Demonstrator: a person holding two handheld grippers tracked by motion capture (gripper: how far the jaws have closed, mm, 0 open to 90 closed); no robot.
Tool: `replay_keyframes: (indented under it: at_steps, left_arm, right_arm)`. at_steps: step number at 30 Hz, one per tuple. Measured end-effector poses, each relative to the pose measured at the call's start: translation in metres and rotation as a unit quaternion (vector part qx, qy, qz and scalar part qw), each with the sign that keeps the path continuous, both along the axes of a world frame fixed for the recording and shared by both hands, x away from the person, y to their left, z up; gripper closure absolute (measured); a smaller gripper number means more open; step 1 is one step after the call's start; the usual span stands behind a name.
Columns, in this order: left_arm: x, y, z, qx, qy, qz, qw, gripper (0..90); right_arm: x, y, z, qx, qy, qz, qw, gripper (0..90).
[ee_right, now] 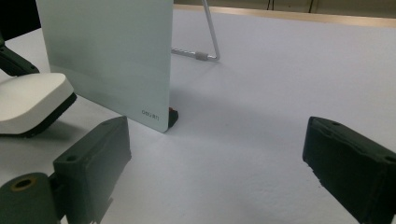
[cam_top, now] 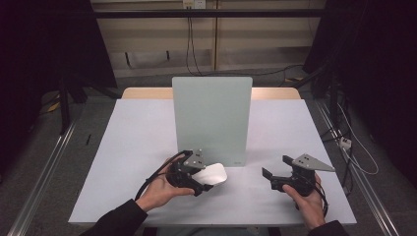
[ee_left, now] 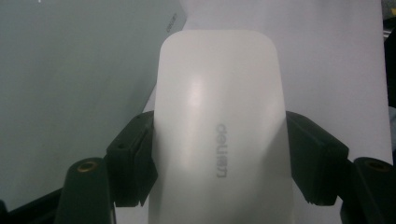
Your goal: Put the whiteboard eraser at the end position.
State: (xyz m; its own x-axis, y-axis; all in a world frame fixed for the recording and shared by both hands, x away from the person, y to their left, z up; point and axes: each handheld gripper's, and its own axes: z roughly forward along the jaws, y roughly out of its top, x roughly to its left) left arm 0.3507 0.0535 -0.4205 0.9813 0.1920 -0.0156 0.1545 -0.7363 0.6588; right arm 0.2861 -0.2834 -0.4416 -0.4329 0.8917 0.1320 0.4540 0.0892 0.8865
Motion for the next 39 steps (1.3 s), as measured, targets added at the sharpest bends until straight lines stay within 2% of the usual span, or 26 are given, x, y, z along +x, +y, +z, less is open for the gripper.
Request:
replay_keyframes:
  at_steps: [3, 4, 5, 10, 12, 16, 19, 22, 24, 30, 39]
  left_arm:
    - [-0.003, -0.006, -0.004, 0.003, 0.003, -0.007, 1.0, 31.1]
    - [-0.003, -0.008, -0.004, 0.013, 0.0, -0.009, 0.9999, 31.1]
    - [-0.004, -0.009, -0.005, 0.01, 0.001, -0.012, 0.9999, 31.1]
    - [-0.003, -0.015, -0.011, 0.022, 0.0, -0.012, 0.9997, 31.1]
    - [-0.003, -0.016, -0.012, 0.023, 0.008, -0.016, 0.9996, 31.1]
    - [-0.006, -0.02, -0.016, 0.032, 0.001, -0.022, 0.9992, 31.0]
    - [-0.005, -0.02, -0.016, 0.029, 0.0, -0.022, 0.9993, 31.0]
    - [-0.005, -0.021, -0.019, 0.039, -0.012, -0.013, 0.9991, 31.0]
    - [-0.004, -0.02, -0.019, 0.033, -0.004, -0.016, 0.9993, 31.0]
    - [-0.003, -0.019, -0.022, 0.022, -0.001, -0.01, 0.9997, 30.8]
    - [-0.005, -0.016, -0.023, 0.015, -0.006, -0.004, 0.9999, 30.0]
  right_arm:
    - [0.0, 0.0, 0.0, 0.0, 0.001, 0.0, 1.0, 7.6]
    - [0.0, 0.0, 0.0, 0.0, 0.001, 0.0, 1.0, 7.6]
    - [0.0, 0.0, 0.0, 0.0, 0.001, 0.0, 1.0, 7.7]
    - [0.0, 0.0, 0.0, 0.0, 0.001, 0.0, 1.0, 7.6]
    - [0.0, -0.001, 0.0, 0.0, 0.0, -0.001, 1.0, 7.6]
    - [0.001, 0.0, 0.0, -0.001, 0.002, 0.0, 1.0, 7.6]
    - [0.0, 0.0, 0.0, 0.0, 0.001, 0.0, 1.0, 7.6]
    - [0.0, 0.0, 0.0, 0.0, 0.001, 0.0, 1.0, 7.5]
    - [0.0, 0.0, 0.0, 0.0, 0.002, 0.0, 1.0, 7.6]
    - [0.001, 0.0, 0.0, -0.001, 0.001, 0.0, 1.0, 7.5]
    - [0.001, 0.0, 0.0, -0.001, 0.001, 0.002, 1.0, 7.6]
